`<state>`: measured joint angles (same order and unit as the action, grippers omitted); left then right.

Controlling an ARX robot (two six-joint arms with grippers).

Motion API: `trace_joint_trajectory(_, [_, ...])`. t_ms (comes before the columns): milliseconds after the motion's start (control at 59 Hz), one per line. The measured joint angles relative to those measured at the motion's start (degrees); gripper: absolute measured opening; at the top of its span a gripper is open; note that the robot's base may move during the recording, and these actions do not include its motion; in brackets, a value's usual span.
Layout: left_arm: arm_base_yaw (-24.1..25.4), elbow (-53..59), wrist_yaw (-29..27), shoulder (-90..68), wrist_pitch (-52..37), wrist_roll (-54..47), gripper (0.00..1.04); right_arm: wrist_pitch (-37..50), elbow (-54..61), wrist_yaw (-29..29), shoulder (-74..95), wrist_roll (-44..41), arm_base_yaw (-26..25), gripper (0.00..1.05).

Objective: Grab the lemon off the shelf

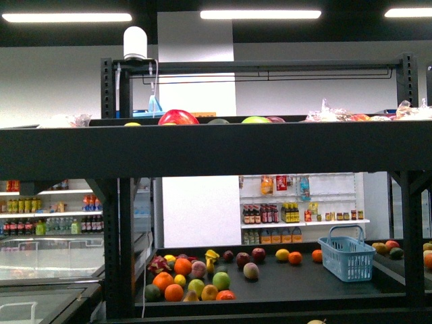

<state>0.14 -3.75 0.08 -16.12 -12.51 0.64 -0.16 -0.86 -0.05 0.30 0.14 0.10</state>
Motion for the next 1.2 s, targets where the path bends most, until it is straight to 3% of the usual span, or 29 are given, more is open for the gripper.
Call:
trace_joint_trajectory(356, [0.0, 3.0, -0.2, 5.6, 2.4, 0.0, 0.03, 0.0, 0.0, 0.0, 0.0, 0.0, 0.0, 0.97])
trace_joint_trajectory(458, [0.0, 3.0, -0.1, 14.8, 11.9, 0.0, 0.03, 0.0, 0.0, 0.0, 0.0, 0.0, 0.0, 0.97])
trace_joint_trajectory(780, [0.0, 3.0, -0.1, 15.8, 12.4, 0.0, 0.03, 0.0, 0.0, 0.0, 0.0, 0.0, 0.0, 0.97])
trace_joint_trajectory(1203, [0.0, 3.0, -0.1, 15.8, 12.4, -0.1, 0.86, 0.0, 0.0, 0.0, 0.0, 0.0, 0.0, 0.97])
